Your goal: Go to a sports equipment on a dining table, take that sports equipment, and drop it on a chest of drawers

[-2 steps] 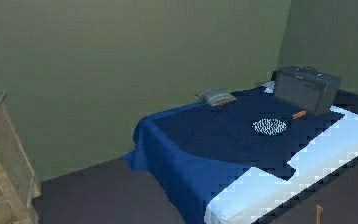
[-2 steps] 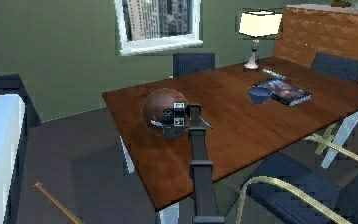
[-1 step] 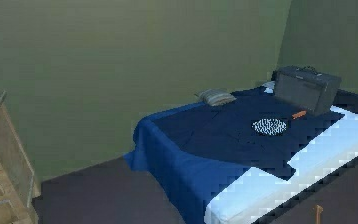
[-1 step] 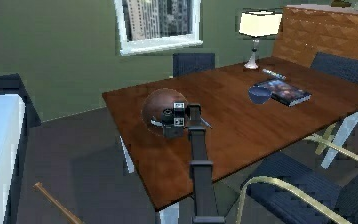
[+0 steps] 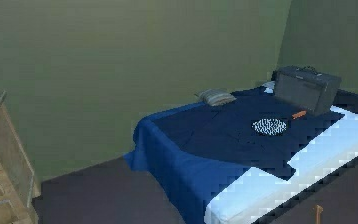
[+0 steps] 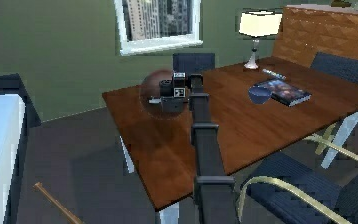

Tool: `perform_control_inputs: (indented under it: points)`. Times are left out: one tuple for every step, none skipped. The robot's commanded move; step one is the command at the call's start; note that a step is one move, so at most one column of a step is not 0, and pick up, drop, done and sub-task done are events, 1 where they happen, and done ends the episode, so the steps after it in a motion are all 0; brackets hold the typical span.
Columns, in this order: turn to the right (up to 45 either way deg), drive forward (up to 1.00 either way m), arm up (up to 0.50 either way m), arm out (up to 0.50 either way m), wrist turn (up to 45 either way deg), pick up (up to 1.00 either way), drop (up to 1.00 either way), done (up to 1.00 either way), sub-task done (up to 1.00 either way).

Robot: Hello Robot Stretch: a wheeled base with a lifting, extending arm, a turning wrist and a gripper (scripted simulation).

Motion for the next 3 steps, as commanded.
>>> perform_control_inputs:
  points:
    - [0.0,0.0,0.1,0.0,0.0,0.0,0.0,0.0,0.0]
    - [0.0,0.0,0.0,0.0,-45.0,0.0,0.0,0.0,0.0]
    - [0.0,0.0,0.0,0.0,-45.0,0.0,0.0,0.0,0.0]
